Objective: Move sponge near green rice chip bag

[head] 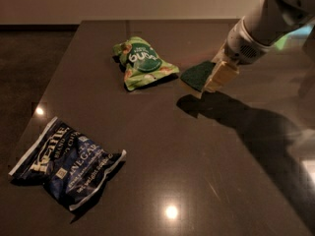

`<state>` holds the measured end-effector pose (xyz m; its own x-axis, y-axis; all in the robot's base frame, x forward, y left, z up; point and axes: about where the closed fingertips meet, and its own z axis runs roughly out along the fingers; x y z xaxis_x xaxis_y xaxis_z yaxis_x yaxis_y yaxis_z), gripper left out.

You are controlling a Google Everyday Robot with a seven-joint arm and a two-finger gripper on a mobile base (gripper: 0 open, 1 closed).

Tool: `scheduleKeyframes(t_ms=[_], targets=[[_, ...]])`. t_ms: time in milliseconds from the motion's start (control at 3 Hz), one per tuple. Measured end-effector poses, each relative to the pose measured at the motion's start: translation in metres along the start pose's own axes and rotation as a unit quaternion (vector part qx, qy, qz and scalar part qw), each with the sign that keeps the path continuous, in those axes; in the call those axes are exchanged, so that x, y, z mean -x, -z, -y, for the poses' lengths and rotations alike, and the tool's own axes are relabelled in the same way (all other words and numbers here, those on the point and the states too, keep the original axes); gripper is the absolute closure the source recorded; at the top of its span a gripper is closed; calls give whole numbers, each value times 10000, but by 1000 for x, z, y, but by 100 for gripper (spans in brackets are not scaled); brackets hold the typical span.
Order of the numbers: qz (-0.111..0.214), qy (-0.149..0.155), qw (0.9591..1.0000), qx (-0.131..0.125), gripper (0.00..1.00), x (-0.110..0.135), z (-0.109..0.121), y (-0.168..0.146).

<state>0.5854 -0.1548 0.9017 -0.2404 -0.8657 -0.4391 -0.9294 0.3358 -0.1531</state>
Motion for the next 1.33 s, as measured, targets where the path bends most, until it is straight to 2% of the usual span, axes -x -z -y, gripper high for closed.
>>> scheduleKeyframes(t_ms=[333, 1000, 1333], targets=[[123, -93, 9998, 105, 100, 7, 0, -14], [258, -270, 9993, 29, 100, 21, -1, -38], [255, -351, 9990, -120, 87, 30, 2, -47]])
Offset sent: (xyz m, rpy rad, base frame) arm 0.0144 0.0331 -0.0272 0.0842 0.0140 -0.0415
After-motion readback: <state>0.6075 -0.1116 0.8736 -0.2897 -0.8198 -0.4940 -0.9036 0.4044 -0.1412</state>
